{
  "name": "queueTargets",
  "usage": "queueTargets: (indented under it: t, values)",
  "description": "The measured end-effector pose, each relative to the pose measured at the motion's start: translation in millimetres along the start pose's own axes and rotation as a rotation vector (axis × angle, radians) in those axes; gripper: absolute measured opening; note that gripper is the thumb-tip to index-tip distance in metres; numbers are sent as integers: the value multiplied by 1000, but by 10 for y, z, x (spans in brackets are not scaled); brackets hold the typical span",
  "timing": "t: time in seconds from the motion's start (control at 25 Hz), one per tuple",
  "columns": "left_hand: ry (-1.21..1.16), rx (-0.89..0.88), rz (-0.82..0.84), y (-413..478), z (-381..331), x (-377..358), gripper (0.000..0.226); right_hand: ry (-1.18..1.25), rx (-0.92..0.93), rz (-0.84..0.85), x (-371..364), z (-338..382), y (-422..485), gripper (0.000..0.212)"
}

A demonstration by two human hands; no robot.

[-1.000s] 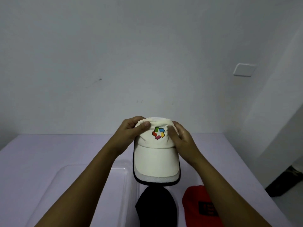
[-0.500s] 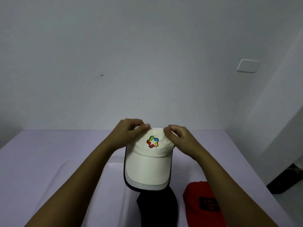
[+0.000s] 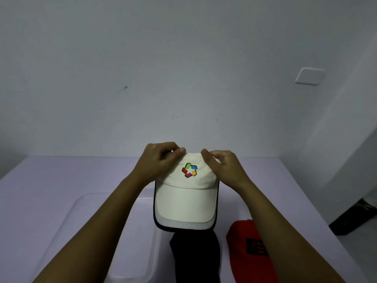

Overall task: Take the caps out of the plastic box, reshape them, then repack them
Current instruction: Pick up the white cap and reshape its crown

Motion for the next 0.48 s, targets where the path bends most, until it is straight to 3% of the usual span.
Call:
queueTargets:
  t: [0.08,0.24,0.4,0.48]
  values:
    - [-97,87,98,0,16,-46,24,-3,11,-58,-54,-43,-29,78]
    - [-416,154,106,-18,-61,-47,15,312,-84,-142,-60,-217,-96,48]
    - [-470,161,64,3,-67,-71,17,610,-323,82,-214,-548,-380,98]
    - [-486,181,20,6,-20,-121,17,758,-365,96,-326,-569,-530,94]
Point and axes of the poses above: each hand's wrist, its own y-axis towards the middle knuckle, its own x-axis out of the back of the hand, z = x × y, the point moved 2 cm from there along y, towards the middle knuckle, and after that the axes turned 15 degrees about x, right-handed, at the moved point
